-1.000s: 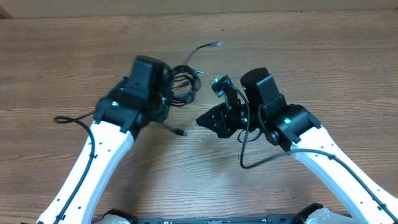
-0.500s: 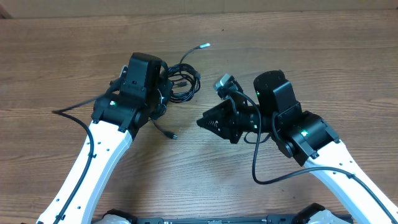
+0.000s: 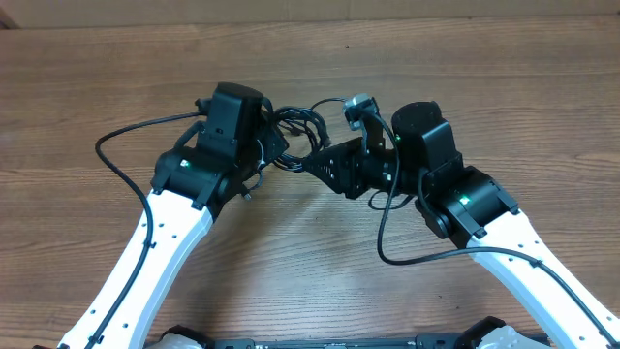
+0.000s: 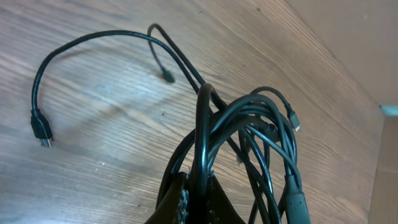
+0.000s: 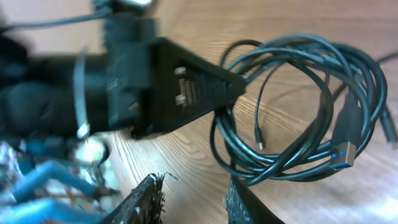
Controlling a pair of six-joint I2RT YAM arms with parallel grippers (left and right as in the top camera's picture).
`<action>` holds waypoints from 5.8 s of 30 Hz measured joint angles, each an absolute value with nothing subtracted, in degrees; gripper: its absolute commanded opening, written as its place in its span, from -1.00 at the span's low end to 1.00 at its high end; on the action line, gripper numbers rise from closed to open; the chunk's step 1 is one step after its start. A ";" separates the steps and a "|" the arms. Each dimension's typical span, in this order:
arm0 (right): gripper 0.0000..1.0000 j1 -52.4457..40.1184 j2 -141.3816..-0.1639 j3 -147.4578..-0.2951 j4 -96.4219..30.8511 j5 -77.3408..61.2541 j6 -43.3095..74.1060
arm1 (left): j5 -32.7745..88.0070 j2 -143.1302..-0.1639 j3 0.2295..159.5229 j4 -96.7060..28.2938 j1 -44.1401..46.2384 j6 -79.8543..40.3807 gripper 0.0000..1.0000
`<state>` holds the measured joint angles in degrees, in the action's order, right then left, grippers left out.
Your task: Untangle cables
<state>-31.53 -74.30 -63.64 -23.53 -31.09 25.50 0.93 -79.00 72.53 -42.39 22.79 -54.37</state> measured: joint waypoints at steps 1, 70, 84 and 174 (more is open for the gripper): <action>-0.38 -31.53 -74.72 -63.64 -23.53 -30.74 27.73 | 0.93 -79.00 72.53 -42.00 23.05 -53.91 -0.92; -0.92 -27.40 -84.84 -63.64 -20.10 -40.23 53.98 | 4.73 -79.00 72.53 -38.13 25.15 -47.35 -0.92; -0.92 -25.15 -86.76 -63.55 -5.69 -55.40 30.48 | 2.31 -78.98 72.99 -49.15 20.08 -69.76 -0.90; -0.33 -21.93 -78.63 -63.55 -27.88 -39.66 39.20 | 14.48 -79.55 73.10 -34.28 19.22 -32.05 -0.92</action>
<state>-21.93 -78.63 -63.55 -27.88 -39.66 39.20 14.48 -79.55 73.10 -34.28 19.22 -32.05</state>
